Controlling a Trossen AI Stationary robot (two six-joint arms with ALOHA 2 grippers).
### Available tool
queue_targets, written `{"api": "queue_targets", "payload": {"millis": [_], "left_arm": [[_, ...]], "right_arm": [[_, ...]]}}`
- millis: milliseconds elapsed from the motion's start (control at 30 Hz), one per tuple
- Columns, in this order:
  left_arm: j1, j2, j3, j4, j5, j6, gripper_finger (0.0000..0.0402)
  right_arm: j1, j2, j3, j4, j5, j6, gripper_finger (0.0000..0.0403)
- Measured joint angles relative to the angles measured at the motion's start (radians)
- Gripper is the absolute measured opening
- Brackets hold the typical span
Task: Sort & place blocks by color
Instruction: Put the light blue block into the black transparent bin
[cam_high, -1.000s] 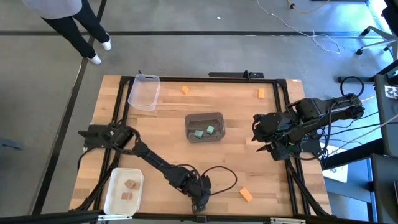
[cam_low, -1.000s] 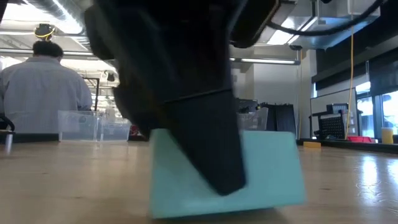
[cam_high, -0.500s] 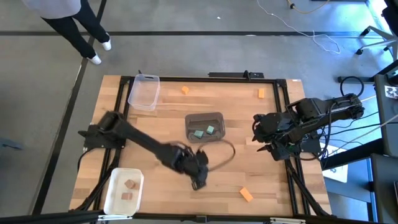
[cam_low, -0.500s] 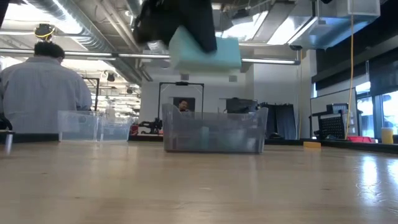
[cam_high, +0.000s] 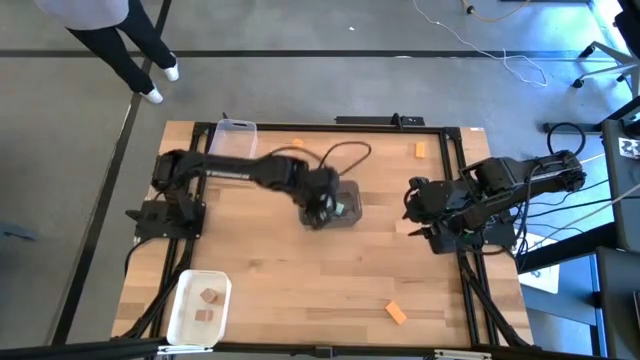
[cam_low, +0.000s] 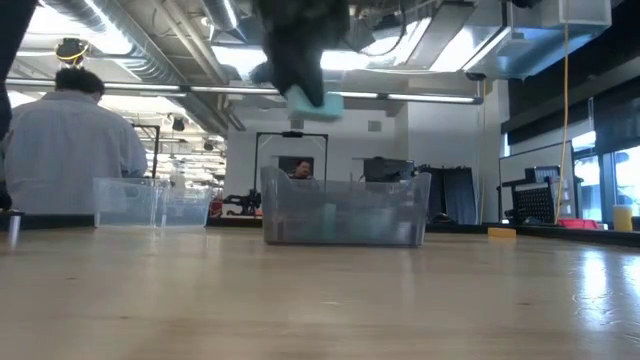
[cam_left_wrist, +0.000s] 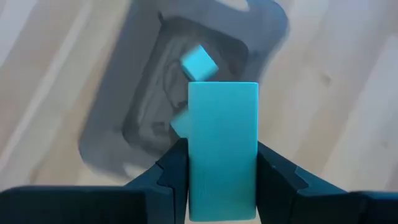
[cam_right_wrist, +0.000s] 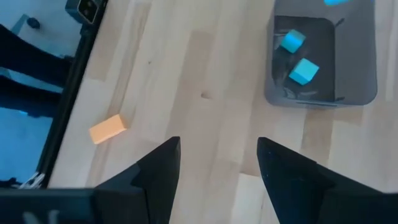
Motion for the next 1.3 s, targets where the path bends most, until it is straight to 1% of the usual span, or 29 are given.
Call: {"api": "queue_targets", "payload": {"millis": [167, 400, 567, 733, 900, 1033, 1100, 1200, 1300], "left_arm": [[0.106, 0.047, 0.0, 0.037, 0.063, 0.148, 0.0121], [0.179, 0.16, 0.0, 0.109, 0.15, 0.259, 0.0121], [0.19, 0.257, 0.0, 0.158, 0.147, 0.301, 0.0121], [0.188, 0.315, 0.0, 0.183, 0.152, 0.319, 0.0121], [0.186, 0.333, -0.001, 0.176, 0.15, 0.338, 0.0121], [0.178, 0.333, -0.001, 0.178, 0.129, 0.339, 0.0121], [0.176, 0.33, -0.001, 0.179, 0.119, 0.339, 0.0142], [0.173, 0.322, 0.0, 0.177, 0.117, 0.339, 0.0187], [0.169, 0.305, 0.01, 0.17, 0.119, 0.337, 0.0214]], "right_arm": [[0.0, 0.0, 0.0, 0.008, 0.024, 0.05, 0.0212], [0.0, 0.0, 0.0, 0.009, 0.047, 0.084, 0.0212], [0.0, 0.0, 0.0, 0.028, 0.047, 0.084, 0.0212], [0.0, 0.0, 0.0, 0.032, 0.048, 0.084, 0.0212], [0.0, 0.0, 0.0, 0.031, 0.048, 0.094, 0.0212], [0.0, 0.0, 0.0, 0.031, 0.048, 0.108, 0.0212], [0.0, 0.0, 0.0, 0.031, 0.048, 0.109, 0.0212], [0.0, 0.0, 0.0, 0.031, 0.048, 0.111, 0.0212], [0.0, 0.0, 0.0, 0.031, 0.048, 0.113, 0.0212]]}}
